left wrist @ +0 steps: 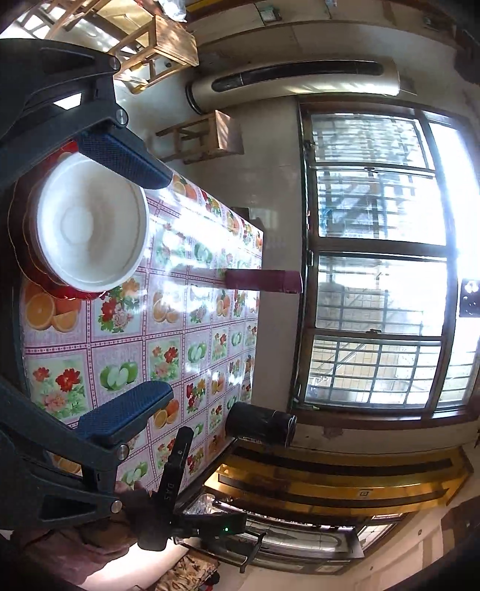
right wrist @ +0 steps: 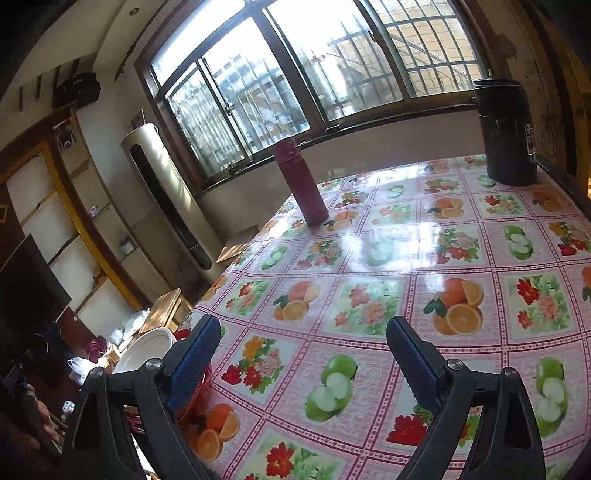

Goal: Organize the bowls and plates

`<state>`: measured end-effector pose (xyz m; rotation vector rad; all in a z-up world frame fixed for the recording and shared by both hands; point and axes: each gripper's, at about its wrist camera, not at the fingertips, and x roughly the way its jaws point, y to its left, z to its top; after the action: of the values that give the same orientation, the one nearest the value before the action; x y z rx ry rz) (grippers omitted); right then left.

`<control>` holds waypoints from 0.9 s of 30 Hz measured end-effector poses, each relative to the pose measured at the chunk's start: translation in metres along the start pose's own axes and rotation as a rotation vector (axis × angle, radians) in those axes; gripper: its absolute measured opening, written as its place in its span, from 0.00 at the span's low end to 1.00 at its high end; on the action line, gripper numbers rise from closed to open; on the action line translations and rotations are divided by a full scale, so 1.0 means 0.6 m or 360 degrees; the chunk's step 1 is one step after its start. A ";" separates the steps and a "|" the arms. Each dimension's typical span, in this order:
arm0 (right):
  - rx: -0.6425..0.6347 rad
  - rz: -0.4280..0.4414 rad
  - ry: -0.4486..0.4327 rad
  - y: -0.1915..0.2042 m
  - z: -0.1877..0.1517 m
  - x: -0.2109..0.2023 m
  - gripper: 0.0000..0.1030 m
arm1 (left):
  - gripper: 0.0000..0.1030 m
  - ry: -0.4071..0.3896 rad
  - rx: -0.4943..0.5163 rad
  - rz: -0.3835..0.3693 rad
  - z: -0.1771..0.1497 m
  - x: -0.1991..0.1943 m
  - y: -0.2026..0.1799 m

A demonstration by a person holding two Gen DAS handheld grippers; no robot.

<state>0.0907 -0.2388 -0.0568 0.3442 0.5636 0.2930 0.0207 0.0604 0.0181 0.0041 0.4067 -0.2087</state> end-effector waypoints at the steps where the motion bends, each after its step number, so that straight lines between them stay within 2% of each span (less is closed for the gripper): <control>1: -0.0021 0.0000 -0.0032 -0.003 0.001 -0.012 0.91 | 1.00 -0.0001 0.0038 0.0048 0.002 0.006 -0.012; 3: -0.0064 0.0014 -0.0092 0.005 -0.002 -0.031 0.93 | 1.00 0.0037 0.0078 0.0133 0.003 0.021 -0.029; 5: -0.0101 0.0039 -0.0143 0.017 -0.006 -0.046 0.95 | 1.00 0.0076 0.0073 0.0165 0.003 0.035 -0.034; 11: -0.0187 0.0126 -0.0184 0.065 -0.011 -0.055 0.96 | 1.00 0.0138 0.0085 0.0307 -0.004 0.046 -0.033; 18: -0.0214 0.0156 -0.0181 0.090 -0.011 -0.050 0.96 | 1.00 0.0148 0.0057 0.0314 -0.010 0.041 -0.025; 27: -0.0253 0.0157 -0.0142 0.115 -0.016 -0.032 0.96 | 1.00 0.0201 0.0003 0.0259 -0.017 0.048 -0.007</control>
<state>0.0576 -0.1813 -0.0283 0.2303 0.4330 0.4133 0.0415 0.0511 -0.0027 0.0523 0.5297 -0.0483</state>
